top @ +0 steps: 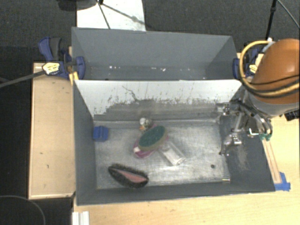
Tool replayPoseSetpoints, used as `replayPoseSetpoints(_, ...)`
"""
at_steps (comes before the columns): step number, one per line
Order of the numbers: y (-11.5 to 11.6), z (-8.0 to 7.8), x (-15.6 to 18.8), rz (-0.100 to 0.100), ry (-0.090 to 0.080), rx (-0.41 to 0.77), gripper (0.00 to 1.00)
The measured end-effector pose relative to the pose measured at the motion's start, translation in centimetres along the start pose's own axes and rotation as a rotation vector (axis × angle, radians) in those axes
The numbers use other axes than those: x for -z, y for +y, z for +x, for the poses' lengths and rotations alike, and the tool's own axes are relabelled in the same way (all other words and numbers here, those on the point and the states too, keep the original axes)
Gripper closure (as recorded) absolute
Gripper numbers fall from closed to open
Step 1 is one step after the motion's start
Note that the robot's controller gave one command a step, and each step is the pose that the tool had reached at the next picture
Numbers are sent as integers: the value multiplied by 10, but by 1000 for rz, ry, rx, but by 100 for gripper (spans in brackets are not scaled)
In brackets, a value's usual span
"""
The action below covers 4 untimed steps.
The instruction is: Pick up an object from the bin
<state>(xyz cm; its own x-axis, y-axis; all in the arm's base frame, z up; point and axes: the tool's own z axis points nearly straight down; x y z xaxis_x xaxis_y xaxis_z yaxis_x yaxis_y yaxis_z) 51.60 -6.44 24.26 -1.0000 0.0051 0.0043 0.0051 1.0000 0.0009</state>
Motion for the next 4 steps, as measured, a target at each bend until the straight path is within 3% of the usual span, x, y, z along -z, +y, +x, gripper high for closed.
replayPoseSetpoints(1,28,5,-106,-1,1,19,0)
replayPoseSetpoints(2,110,-47,-97,-4,-12,27,0)
replayPoseSetpoints(3,141,-44,-174,-1,-5,-68,0)
replayPoseSetpoints(4,140,-45,-170,-1,-4,-66,100)
